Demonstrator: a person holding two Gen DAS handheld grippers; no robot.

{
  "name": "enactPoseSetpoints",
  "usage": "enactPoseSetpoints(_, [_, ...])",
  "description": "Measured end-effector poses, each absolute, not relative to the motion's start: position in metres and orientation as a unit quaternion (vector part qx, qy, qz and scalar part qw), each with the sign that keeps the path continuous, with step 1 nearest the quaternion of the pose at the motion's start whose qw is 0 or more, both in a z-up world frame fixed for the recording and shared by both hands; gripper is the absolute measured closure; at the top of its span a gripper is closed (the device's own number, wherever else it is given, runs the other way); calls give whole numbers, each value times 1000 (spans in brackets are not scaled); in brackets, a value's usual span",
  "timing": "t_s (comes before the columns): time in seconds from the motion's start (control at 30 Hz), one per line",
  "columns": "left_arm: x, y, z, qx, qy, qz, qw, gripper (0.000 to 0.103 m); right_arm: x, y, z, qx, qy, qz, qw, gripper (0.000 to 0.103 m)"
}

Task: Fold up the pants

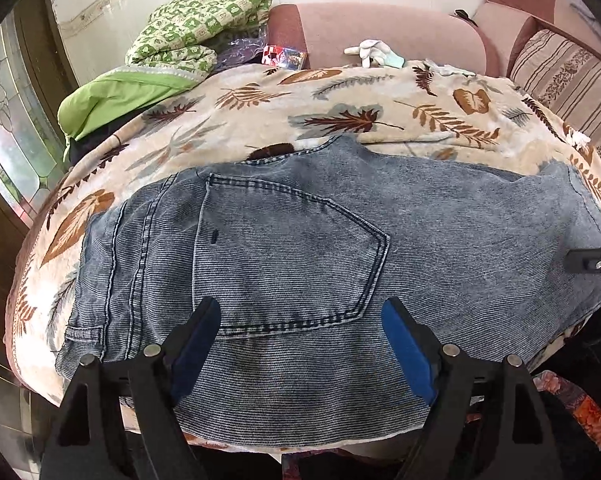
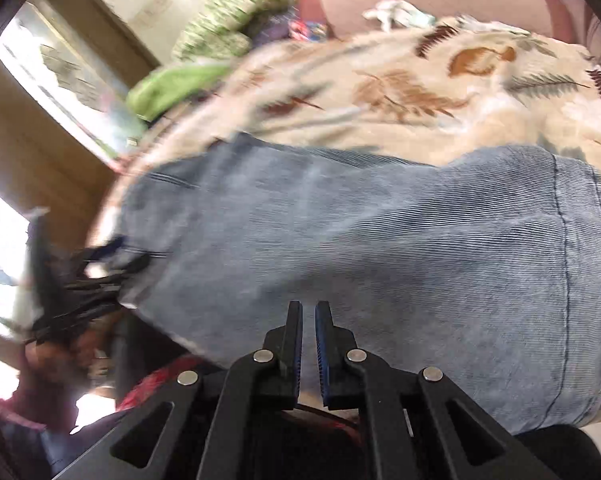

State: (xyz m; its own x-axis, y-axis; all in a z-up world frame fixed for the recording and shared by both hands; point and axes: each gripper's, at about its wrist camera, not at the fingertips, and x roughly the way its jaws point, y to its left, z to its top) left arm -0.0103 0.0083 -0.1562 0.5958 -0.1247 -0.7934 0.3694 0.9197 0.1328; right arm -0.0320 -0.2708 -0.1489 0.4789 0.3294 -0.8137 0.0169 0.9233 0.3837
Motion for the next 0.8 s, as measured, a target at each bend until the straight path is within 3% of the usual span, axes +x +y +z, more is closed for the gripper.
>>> enactPoseSetpoints(0.1, [-5, 2, -165, 150, 449, -126, 872, 20, -25, -268, -171, 176, 534, 72, 824, 93])
enactPoseSetpoints(0.8, [-2, -10, -184, 164, 444, -104, 875, 0, -31, -286, -186, 264, 489, 87, 826, 92])
